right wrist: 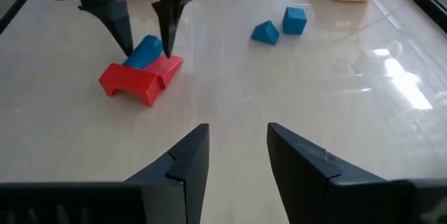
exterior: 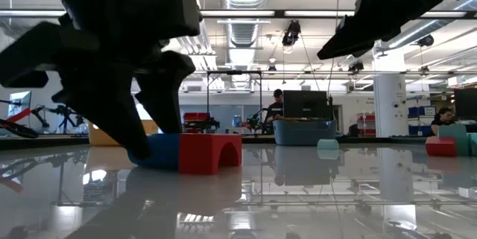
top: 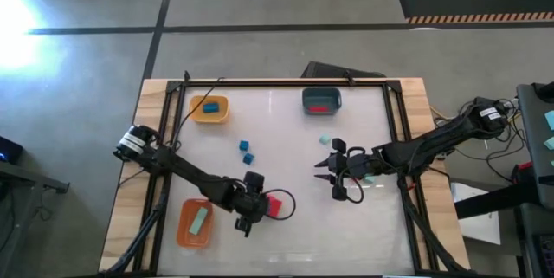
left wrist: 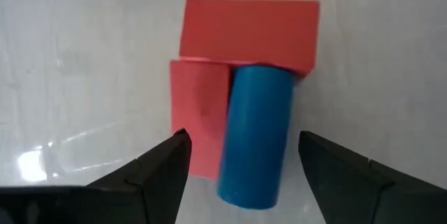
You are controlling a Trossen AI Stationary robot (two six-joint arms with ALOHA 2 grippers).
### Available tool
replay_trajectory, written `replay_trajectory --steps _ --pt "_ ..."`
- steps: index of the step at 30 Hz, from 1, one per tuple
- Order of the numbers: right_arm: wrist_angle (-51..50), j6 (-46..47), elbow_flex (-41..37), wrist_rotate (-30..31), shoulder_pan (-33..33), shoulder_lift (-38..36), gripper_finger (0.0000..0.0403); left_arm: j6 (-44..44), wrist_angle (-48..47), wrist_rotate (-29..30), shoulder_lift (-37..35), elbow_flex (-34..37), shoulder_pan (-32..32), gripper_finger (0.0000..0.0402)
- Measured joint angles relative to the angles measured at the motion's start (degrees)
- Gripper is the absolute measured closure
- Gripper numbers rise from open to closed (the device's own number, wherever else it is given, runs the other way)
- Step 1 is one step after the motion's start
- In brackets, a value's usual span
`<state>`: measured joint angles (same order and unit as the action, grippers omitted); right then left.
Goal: Sort & place blocks by color
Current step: Put the bottom blue block into the yellow bin
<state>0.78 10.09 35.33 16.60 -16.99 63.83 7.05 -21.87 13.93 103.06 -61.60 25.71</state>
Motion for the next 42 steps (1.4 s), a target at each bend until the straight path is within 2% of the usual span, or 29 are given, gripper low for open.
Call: replay_trajectory --steps 8,11,14,20,25,30,33,37,42 --pt "0.20 0.00 -0.07 0.15 0.00 0.00 0.0266 1.60 0.02 -0.60 0.09 0.11 0.22 0.0154" --pt "0.20 0.02 -0.07 0.17 0.00 0.00 0.0266 1.62 0.04 -1.15 0.09 0.15 0.22 0.0165" --pt "0.20 0.02 -0.07 0.20 0.00 0.00 0.0266 2.93 0.02 -2.00 0.22 0.53 0.20 0.0195" --pt "0.33 -0.01 -0.11 1.52 0.00 0.00 0.0266 4.66 0.26 -2.60 -0.02 1.70 0.15 0.0286" --pt "0.66 -0.02 -0.11 1.60 0.00 0.00 0.0266 4.60 -4.67 -3.00 -1.91 1.56 -0.14 0.0290" --pt "1.25 -0.45 -0.13 1.58 0.00 0.00 0.0266 2.42 -12.66 -2.73 -9.97 1.81 -1.85 0.0290" --pt "1.37 -0.98 -0.13 1.60 0.00 0.00 0.0266 1.60 -18.19 -1.25 -16.30 2.59 -5.28 0.0290" --pt "1.56 -1.75 -0.13 1.88 0.02 0.00 0.0266 1.82 -26.47 3.49 -24.95 3.96 -13.69 0.0290" --pt "1.65 -3.09 -0.13 3.17 0.03 0.00 0.0266 6.84 -31.36 11.52 -33.10 6.56 -30.82 0.0290"
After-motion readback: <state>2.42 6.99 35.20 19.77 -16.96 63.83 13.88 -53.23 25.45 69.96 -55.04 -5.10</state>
